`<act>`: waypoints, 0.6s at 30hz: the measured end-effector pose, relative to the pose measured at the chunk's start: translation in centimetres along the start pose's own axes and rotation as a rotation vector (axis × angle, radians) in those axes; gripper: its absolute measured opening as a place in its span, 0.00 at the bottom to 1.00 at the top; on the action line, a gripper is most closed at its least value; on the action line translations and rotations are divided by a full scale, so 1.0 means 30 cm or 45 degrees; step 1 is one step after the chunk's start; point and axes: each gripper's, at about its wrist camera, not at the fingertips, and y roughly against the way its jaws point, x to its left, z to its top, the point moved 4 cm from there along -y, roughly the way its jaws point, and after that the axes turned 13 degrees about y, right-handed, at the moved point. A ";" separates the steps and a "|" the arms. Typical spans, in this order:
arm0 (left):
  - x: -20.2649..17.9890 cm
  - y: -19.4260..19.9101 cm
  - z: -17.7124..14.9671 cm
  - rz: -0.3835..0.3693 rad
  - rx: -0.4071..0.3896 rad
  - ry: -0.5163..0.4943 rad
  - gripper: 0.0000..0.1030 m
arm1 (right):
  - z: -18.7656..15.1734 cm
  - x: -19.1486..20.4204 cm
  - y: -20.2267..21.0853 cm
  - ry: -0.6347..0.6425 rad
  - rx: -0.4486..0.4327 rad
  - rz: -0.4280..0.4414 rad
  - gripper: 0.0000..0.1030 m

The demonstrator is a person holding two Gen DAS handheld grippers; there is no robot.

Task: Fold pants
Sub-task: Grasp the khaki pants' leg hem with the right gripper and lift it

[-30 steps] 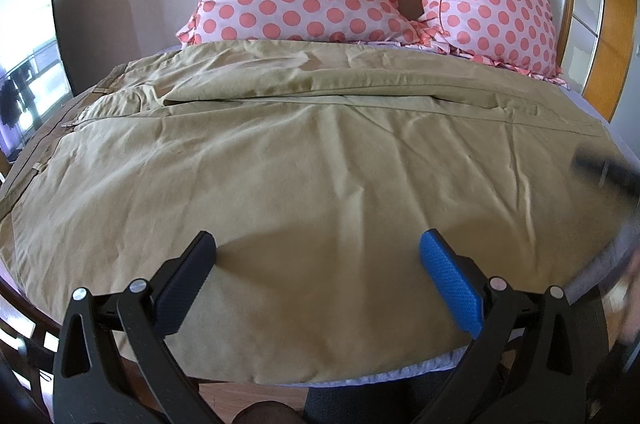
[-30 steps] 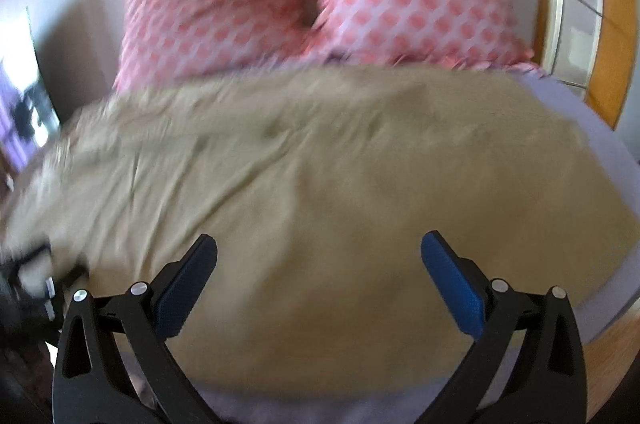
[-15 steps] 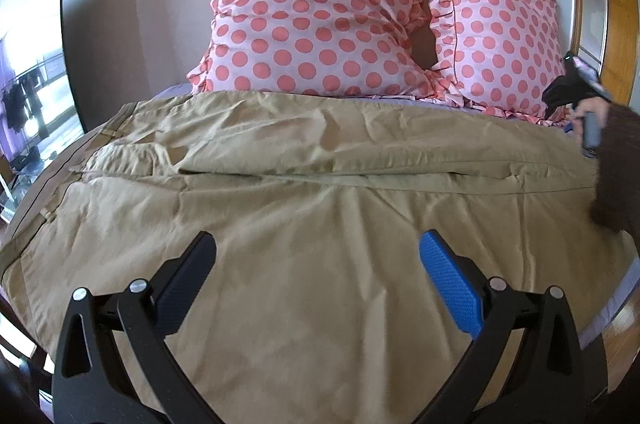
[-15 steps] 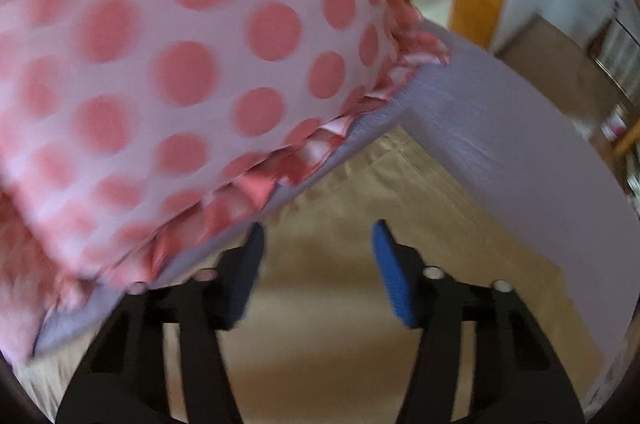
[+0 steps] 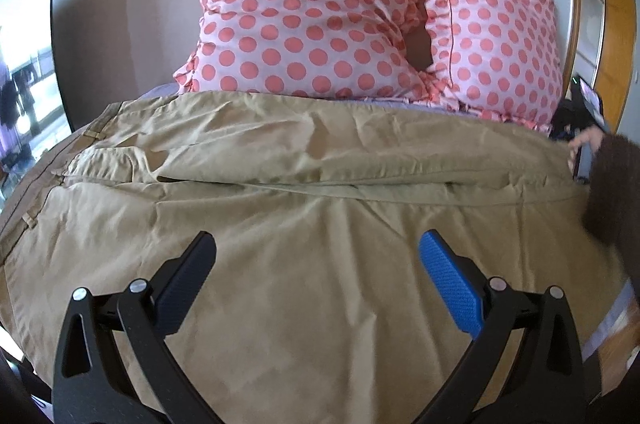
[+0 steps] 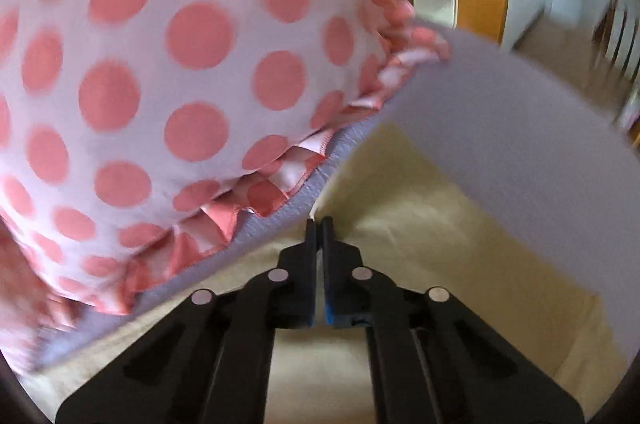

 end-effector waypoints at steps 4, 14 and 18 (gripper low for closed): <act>0.036 0.068 0.016 -0.004 -0.059 0.034 0.98 | -0.014 -0.076 0.220 -0.057 -0.228 0.245 0.02; 0.146 0.170 0.101 -0.105 -0.139 0.173 0.98 | -0.620 -0.364 0.676 -0.251 -0.225 0.555 0.02; 0.177 0.179 0.181 -0.221 -0.181 0.194 0.98 | -0.665 -0.367 0.628 -0.350 -0.099 0.625 0.15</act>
